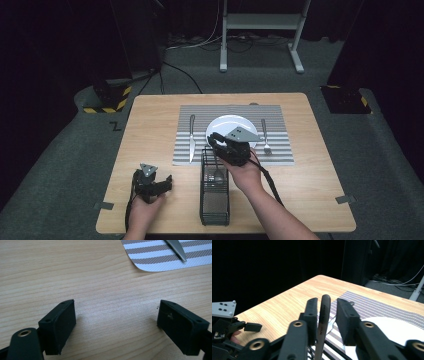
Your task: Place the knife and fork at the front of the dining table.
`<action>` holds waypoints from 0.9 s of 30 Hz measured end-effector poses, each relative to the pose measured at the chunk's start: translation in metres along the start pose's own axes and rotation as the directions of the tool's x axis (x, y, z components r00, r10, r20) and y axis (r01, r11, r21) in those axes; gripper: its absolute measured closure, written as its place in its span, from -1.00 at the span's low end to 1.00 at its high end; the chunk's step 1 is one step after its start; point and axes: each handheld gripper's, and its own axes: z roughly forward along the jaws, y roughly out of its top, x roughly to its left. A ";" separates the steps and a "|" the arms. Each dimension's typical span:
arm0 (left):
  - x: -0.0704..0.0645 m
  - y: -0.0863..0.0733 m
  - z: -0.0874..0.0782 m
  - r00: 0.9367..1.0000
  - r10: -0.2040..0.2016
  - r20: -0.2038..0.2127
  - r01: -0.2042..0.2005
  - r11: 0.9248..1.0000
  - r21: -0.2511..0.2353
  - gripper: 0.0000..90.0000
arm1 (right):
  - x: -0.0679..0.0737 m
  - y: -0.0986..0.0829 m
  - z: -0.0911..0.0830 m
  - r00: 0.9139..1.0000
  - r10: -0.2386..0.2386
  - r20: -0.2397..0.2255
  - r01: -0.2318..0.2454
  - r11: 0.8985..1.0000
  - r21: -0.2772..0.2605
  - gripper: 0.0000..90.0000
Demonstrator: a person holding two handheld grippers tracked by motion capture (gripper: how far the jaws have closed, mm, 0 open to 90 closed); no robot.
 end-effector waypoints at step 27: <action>0.000 0.000 0.000 1.000 0.003 -0.001 -0.003 1.000 0.002 -0.65 | 0.012 0.020 -0.051 1.000 -0.027 -0.013 0.023 0.978 -0.208 0.96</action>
